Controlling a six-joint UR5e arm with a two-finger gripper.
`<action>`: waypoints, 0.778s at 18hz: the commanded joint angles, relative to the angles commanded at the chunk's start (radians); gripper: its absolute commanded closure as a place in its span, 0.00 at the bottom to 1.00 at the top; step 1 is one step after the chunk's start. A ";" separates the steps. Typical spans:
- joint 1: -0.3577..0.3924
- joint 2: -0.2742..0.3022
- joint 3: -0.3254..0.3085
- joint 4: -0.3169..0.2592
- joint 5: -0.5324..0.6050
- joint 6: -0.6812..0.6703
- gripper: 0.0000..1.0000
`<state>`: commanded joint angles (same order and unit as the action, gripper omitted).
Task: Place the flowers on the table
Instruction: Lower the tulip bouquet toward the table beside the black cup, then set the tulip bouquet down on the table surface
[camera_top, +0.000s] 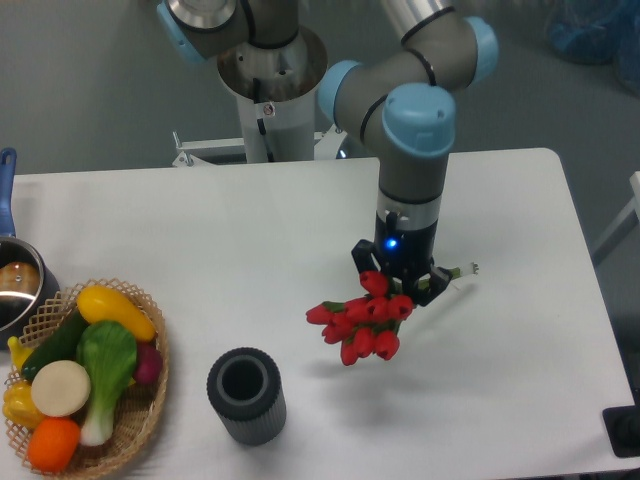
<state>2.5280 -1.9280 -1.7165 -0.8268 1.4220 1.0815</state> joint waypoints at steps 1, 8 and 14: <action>0.000 -0.006 -0.002 0.000 0.000 0.000 0.63; -0.002 -0.075 -0.014 0.002 -0.002 0.002 0.63; -0.002 -0.108 -0.012 0.006 -0.003 0.000 0.63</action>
<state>2.5265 -2.0356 -1.7288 -0.8207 1.4189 1.0815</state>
